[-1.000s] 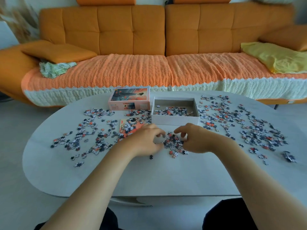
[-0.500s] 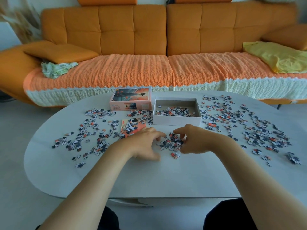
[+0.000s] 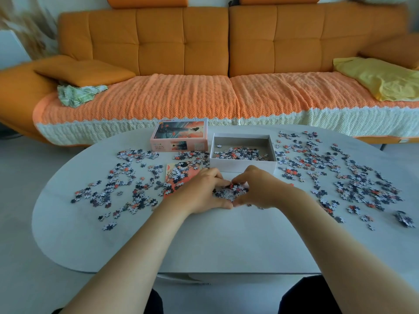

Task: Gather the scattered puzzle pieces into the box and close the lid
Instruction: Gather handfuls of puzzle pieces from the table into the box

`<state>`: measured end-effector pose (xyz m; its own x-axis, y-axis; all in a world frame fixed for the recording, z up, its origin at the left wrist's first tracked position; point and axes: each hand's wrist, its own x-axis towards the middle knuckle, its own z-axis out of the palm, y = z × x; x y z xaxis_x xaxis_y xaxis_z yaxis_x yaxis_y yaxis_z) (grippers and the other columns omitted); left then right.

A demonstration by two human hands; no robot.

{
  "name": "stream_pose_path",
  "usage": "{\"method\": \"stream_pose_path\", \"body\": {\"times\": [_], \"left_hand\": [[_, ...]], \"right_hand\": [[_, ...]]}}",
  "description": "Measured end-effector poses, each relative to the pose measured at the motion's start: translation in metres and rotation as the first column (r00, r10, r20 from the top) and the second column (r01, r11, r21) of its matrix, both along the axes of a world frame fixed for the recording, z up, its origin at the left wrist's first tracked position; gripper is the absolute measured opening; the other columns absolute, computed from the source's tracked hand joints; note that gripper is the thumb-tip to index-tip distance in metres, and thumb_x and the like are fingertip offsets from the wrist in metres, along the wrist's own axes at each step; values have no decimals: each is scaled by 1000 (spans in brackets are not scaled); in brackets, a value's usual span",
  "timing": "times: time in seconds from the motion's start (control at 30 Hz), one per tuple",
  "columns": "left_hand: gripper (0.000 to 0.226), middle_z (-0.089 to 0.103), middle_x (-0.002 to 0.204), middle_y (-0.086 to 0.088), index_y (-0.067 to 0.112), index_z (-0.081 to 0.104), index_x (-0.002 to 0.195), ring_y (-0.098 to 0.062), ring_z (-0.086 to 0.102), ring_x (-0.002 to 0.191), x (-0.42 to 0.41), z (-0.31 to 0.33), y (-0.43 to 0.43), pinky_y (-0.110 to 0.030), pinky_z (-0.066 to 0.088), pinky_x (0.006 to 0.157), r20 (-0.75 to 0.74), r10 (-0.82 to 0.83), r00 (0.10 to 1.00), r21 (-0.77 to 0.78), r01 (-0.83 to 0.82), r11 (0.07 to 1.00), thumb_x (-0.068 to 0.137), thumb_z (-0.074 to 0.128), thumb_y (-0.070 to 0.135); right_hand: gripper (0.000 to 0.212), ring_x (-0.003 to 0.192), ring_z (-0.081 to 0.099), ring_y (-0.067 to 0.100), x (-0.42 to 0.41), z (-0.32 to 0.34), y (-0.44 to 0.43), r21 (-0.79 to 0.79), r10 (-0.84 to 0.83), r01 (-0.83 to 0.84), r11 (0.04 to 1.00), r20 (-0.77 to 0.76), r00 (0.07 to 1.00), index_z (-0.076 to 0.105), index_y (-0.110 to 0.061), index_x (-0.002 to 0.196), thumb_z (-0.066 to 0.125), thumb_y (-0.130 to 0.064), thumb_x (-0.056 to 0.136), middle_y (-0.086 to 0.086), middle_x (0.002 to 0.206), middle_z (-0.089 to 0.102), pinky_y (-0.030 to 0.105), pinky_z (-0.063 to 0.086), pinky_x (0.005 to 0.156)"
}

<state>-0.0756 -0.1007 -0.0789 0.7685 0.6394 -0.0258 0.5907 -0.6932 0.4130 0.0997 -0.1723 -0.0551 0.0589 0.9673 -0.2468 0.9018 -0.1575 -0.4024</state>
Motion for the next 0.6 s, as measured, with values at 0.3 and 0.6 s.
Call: {"method": "stream_pose_path", "body": {"times": [0.3, 0.6], "left_hand": [[19, 62, 98, 5, 26, 73, 104, -10, 54, 89, 11, 4, -6, -20, 34, 74, 121, 56, 991, 22, -59, 998, 86, 71, 30], [13, 61, 81, 16, 24, 75, 94, 3, 56, 71, 23, 13, 13, -10, 38, 61, 273, 120, 954, -69, -106, 992, 84, 73, 17]], "right_hand": [[21, 67, 67, 21, -4, 2, 3, 75, -71, 77, 994, -74, 995, 73, -24, 100, 73, -28, 80, 1, 90, 67, 24, 54, 49], [9, 65, 69, 12, 7, 14, 15, 201, -100, 125, 972, -129, 987, 78, -26, 89, 72, -21, 85, -7, 75, 72, 17, 52, 55]]}}
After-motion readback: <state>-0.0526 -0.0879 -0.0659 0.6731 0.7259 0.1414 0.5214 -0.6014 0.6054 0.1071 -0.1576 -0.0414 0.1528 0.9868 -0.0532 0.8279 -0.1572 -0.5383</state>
